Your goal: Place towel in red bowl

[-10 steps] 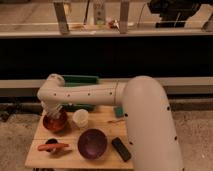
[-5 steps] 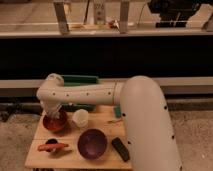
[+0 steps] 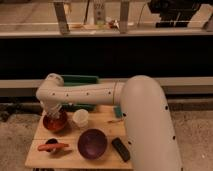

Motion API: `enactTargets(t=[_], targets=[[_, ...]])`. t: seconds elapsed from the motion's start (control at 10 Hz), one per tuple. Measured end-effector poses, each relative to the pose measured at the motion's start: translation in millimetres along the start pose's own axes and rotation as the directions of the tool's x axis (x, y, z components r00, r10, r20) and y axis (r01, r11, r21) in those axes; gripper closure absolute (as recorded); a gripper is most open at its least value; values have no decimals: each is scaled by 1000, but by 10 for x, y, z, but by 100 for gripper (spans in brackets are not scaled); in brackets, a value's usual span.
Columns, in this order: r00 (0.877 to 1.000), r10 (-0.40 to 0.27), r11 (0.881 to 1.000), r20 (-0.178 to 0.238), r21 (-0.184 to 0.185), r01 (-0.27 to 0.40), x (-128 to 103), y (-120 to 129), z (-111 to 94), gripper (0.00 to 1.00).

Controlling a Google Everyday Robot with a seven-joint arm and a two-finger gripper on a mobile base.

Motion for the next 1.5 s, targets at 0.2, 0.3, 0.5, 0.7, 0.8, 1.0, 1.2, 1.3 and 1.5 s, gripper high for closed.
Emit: enactTargets(t=[0.2, 0.3, 0.5, 0.7, 0.8, 1.0, 1.2, 1.3, 1.5], targets=[[1000, 2, 1000, 1, 2, -2, 0, 18, -2, 23], [1000, -1, 1000, 5, -1, 1, -29, 27, 6, 20], [1000, 1, 1000, 4, -25, -1, -55, 47, 19, 20], [1000, 1, 996, 3, -91, -1, -98, 38, 45, 20], [1000, 4, 995, 5, -97, -4, -98, 47, 42, 20], [1000, 9, 996, 2, -92, -9, -86, 56, 53, 20], [1000, 9, 996, 2, -91, -8, -89, 52, 56, 20], [1000, 11, 996, 1, -91, -10, -78, 60, 54, 20], [1000, 10, 996, 1, -91, -10, -81, 57, 55, 20]])
